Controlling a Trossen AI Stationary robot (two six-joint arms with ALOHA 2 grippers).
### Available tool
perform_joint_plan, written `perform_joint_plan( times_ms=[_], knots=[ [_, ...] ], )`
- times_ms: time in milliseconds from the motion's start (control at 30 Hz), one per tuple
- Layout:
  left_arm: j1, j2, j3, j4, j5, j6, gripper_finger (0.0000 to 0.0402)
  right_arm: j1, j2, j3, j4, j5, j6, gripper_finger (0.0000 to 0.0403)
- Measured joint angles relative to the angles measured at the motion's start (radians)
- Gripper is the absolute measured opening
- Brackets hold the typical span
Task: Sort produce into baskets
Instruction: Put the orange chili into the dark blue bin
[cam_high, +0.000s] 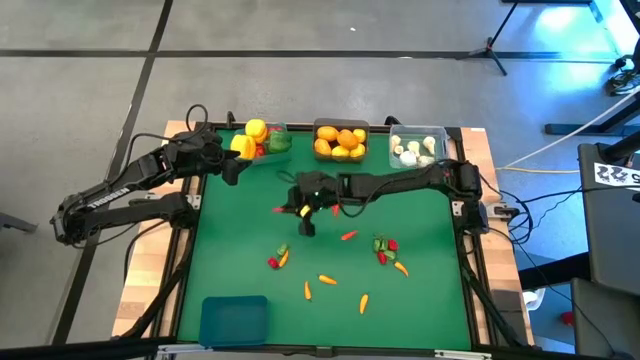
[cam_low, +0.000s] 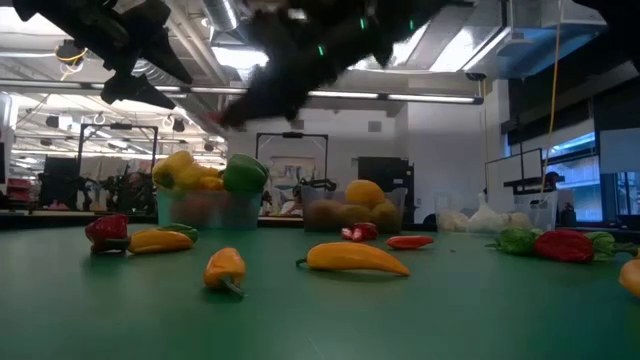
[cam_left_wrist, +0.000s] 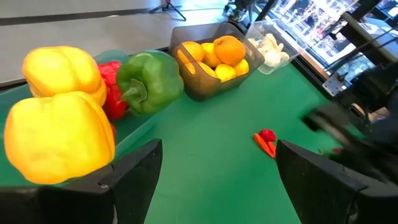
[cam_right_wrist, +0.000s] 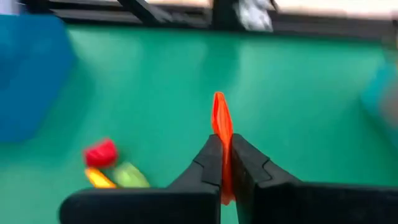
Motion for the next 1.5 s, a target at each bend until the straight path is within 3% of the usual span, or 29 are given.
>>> perform_joint_plan(
  times_ms=[267,500,633,800,1167,1500],
  knots=[
    [0.0,0.0,0.0,0.0,-0.029,0.0,0.0308,0.122,0.001,0.106,0.02,0.043,-0.167,0.0007],
    [0.0,0.0,0.0,0.0,-0.037,0.021,0.0308,0.19,0.021,0.113,0.201,-0.007,-0.225,0.0003],
    [0.0,0.0,0.0,0.0,-0.038,0.038,0.0308,0.226,0.087,0.161,0.247,-0.03,-0.223,0.0003],
    [0.001,-0.001,0.0,-0.001,-0.039,0.04,0.0308,0.271,0.225,0.334,0.225,-0.097,-0.218,0.0003],
    [0.001,0.0,0.0,-0.03,-0.039,0.078,0.0308,0.354,0.506,0.708,0.191,-0.153,-0.072,0.0006],
    [0.001,0.0,0.0,-0.047,-0.039,0.085,0.0308,0.391,0.602,0.746,0.185,-0.127,0.113,0.0028]
  ],
)
